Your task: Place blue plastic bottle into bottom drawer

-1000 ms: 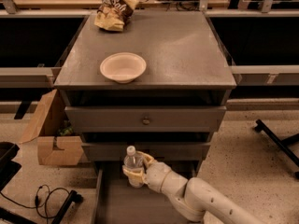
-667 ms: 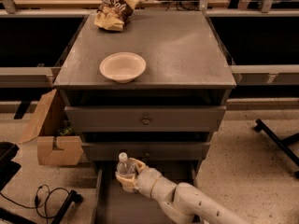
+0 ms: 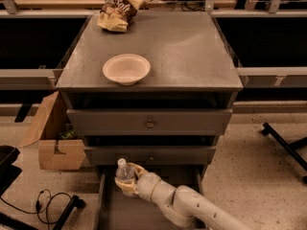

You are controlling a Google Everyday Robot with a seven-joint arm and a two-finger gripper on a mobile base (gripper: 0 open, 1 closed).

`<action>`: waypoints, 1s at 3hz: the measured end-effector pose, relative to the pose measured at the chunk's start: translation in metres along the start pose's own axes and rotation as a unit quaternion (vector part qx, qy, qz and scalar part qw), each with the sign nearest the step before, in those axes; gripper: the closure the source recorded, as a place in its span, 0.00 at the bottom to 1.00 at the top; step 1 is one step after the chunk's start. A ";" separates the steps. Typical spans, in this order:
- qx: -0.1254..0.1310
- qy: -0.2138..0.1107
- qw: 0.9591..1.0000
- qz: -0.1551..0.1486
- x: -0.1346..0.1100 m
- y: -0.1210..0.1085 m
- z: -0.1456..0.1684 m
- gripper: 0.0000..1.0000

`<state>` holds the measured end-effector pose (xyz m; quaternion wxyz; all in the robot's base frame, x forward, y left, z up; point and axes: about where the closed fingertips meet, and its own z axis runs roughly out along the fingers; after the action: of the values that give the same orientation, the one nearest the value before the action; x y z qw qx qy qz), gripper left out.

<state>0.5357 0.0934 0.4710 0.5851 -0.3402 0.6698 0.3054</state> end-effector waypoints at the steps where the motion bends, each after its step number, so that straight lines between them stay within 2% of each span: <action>1: -0.048 -0.008 0.998 -0.050 0.055 0.013 0.033 1.00; 2: -0.134 -0.018 0.987 -0.089 0.125 0.033 0.077 1.00; 3: -0.181 -0.034 0.978 -0.101 0.156 0.032 0.097 1.00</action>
Offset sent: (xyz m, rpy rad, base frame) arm 0.0562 0.0512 -0.1644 0.0422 -0.2805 0.4700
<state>0.5526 0.1748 0.3044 0.5639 -0.4957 0.5451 0.3729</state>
